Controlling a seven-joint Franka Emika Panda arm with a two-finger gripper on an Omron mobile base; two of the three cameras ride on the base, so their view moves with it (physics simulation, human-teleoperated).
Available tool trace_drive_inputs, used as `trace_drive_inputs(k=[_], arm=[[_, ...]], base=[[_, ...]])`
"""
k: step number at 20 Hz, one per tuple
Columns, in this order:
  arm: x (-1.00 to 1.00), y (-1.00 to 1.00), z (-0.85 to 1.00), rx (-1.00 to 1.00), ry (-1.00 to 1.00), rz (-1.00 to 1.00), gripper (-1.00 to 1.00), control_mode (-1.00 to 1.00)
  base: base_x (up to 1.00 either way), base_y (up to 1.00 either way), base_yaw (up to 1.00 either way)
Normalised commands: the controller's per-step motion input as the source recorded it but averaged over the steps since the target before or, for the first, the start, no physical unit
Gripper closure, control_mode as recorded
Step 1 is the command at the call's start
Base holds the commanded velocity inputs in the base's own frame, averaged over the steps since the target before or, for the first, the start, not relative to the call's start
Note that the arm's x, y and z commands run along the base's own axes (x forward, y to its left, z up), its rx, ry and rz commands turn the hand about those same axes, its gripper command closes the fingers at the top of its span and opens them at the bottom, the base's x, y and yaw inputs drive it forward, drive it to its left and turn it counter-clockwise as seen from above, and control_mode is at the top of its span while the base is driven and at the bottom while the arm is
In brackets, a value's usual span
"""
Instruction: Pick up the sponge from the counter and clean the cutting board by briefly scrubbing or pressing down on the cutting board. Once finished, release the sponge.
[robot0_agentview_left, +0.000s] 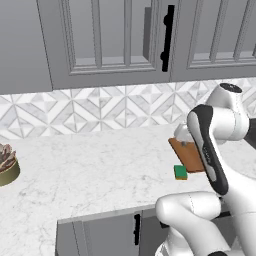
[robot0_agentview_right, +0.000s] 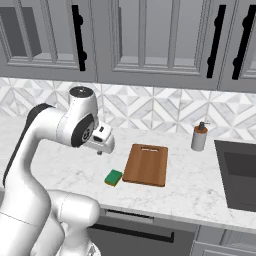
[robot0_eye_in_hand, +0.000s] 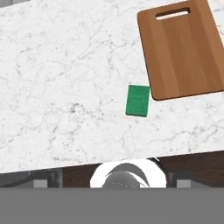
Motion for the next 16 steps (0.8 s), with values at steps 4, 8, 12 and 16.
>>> trace_drive_inputs(k=[4, 8, 12, 16], arm=[[0.1, -0.24, -0.58, 0.07, 0.06, -0.09, -1.0, -1.0], [0.35, -0.1, -0.56, 0.0, 0.18, -0.09, -1.0, -1.0], [0.41, -0.15, -0.58, 0.0, 0.23, -0.1, -1.0, -1.0], [0.43, -0.24, -0.53, 0.0, 0.24, -0.05, -1.0, -1.0]], base=[[0.0, 0.0, 0.0], [0.0, 0.0, 0.0], [0.0, 0.0, 0.0], [0.0, 0.0, 0.0]])
